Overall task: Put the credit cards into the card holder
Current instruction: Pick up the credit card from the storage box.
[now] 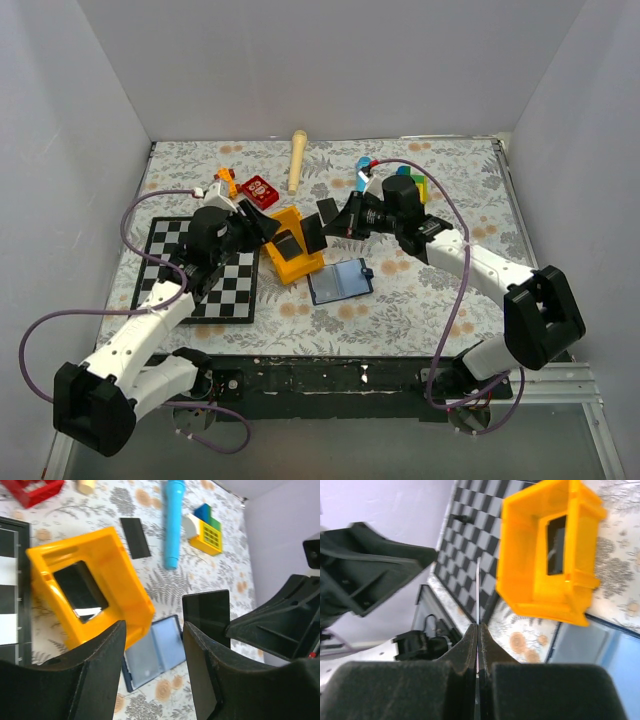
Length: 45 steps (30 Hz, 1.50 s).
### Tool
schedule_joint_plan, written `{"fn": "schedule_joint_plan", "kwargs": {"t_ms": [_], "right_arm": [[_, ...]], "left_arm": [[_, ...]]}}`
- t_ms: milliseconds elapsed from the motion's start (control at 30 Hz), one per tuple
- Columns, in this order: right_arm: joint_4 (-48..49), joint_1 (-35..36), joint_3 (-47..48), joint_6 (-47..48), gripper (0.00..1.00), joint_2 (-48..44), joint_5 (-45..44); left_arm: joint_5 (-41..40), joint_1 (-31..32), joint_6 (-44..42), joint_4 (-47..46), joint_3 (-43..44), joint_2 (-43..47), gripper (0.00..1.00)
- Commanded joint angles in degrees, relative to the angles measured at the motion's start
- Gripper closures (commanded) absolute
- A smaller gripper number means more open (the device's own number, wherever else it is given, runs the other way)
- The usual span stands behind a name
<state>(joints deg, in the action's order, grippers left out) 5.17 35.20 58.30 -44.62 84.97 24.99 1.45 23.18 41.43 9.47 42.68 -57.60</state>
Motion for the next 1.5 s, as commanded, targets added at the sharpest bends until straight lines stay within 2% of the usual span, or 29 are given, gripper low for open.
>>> {"fn": "schedule_joint_plan", "kwargs": {"t_ms": [0,300,567,767,1033,1233,1267,1367,1467], "right_arm": [[15.9,-1.6,-3.7,-8.3,0.99,-4.8,9.9],[35.6,-2.9,-7.6,-21.6,0.99,-4.9,18.9],[36.1,-3.0,-7.5,-22.8,0.99,-4.6,19.7],[37.1,-3.1,-7.3,-24.1,0.99,-4.5,20.5],[35.4,-3.0,-7.1,-23.4,0.99,-3.6,21.8],[32.9,-2.9,-7.1,-21.3,0.99,-3.8,22.5],[32.2,-2.9,-7.2,-20.6,0.93,-4.2,22.6],[28.9,-2.9,-7.1,-17.9,0.75,-5.3,22.1],[26.2,-2.9,-6.9,-15.5,0.70,-6.4,21.8]], "left_arm": [[9.6,0.2,3.2,-8.1,-3.1,2.2,0.51],[16.9,0.3,10.0,-19.3,-7.1,6.5,0.49],[19.9,0.3,14.5,-26.3,-10.6,8.9,0.49],[22.8,0.5,16.7,-31.3,-11.6,6.5,0.51],[24.3,2.7,17.5,-35.0,-9.9,3.9,0.69],[23.3,6.1,17.4,-36.3,-9.2,2.1,0.95],[23.2,6.4,17.5,-36.5,-9.2,2.0,1.00],[23.4,7.0,17.5,-37.2,-9.3,1.5,1.00],[23.7,7.1,17.0,-37.2,-8.8,1.2,1.00]]}}
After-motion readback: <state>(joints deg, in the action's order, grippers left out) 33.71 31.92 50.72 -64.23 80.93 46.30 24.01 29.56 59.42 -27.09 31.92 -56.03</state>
